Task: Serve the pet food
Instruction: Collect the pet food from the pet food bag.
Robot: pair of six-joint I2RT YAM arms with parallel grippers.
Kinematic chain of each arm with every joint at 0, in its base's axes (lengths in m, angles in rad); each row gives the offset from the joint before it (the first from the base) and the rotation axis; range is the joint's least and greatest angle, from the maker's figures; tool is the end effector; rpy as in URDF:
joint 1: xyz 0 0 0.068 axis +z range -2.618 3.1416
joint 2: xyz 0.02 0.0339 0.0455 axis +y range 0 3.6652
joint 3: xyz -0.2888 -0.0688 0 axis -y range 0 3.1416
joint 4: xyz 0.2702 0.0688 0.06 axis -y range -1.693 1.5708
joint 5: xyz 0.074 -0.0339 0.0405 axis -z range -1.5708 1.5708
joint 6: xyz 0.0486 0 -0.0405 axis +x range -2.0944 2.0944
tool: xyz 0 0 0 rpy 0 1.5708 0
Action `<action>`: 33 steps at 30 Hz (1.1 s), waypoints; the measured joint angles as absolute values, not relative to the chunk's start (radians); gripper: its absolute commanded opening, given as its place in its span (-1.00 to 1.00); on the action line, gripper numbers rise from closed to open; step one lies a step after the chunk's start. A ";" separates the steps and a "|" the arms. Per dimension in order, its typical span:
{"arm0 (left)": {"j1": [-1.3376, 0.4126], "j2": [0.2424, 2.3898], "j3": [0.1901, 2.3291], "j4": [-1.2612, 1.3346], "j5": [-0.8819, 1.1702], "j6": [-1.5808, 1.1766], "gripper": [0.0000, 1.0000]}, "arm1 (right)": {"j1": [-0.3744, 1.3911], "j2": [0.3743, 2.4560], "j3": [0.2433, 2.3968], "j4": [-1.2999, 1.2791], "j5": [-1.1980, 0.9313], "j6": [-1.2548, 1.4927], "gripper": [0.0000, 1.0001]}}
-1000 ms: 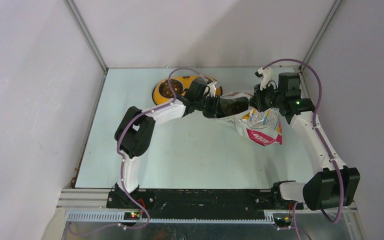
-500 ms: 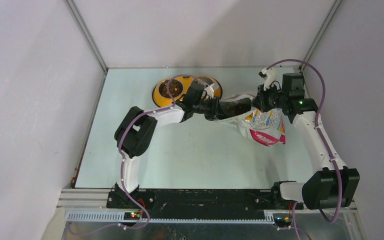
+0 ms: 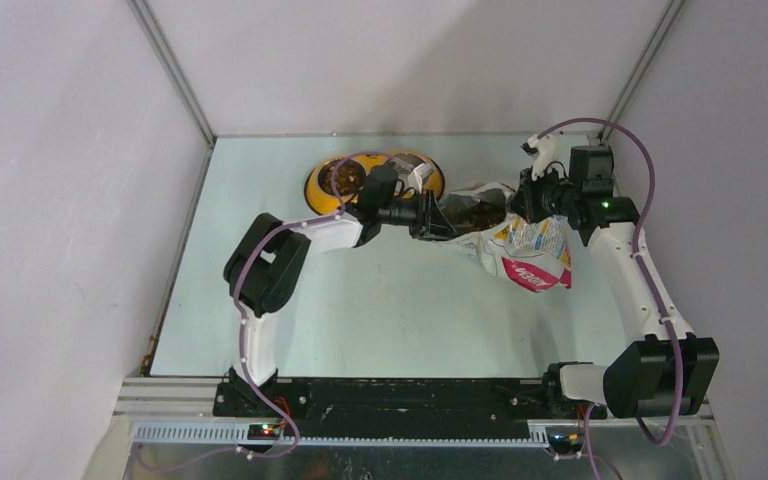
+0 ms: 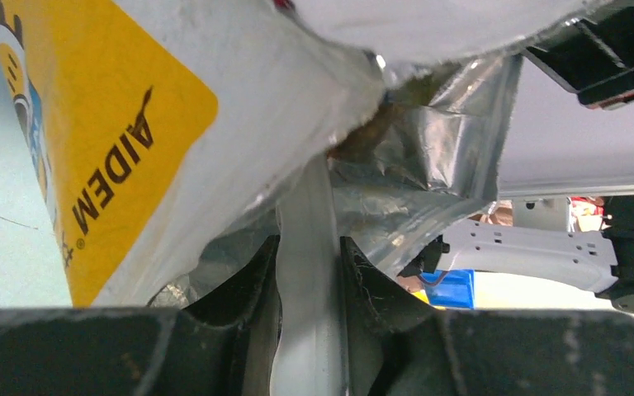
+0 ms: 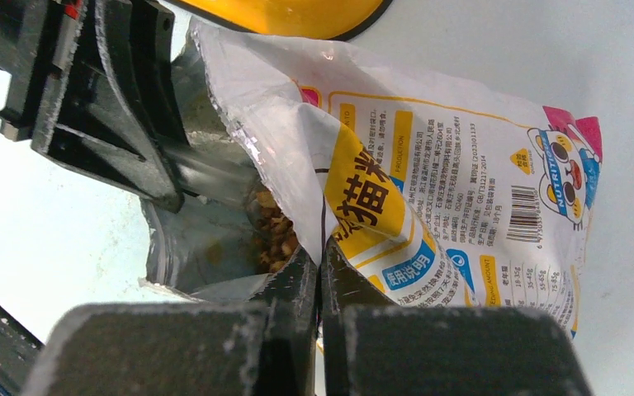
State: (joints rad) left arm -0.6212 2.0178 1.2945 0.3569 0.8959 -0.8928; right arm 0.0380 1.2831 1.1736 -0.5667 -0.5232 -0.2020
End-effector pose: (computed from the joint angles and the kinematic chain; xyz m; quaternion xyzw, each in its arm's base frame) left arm 0.3719 -0.3129 0.2027 0.1425 0.7692 -0.6101 0.1260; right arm 0.3026 0.0358 0.3479 -0.2153 0.8513 0.1982 0.4355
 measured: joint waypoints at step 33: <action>-0.463 1.963 1.191 0.565 1.032 -1.070 -1.00 | 0.034 1.333 1.174 -0.564 -0.515 -0.289 -1.00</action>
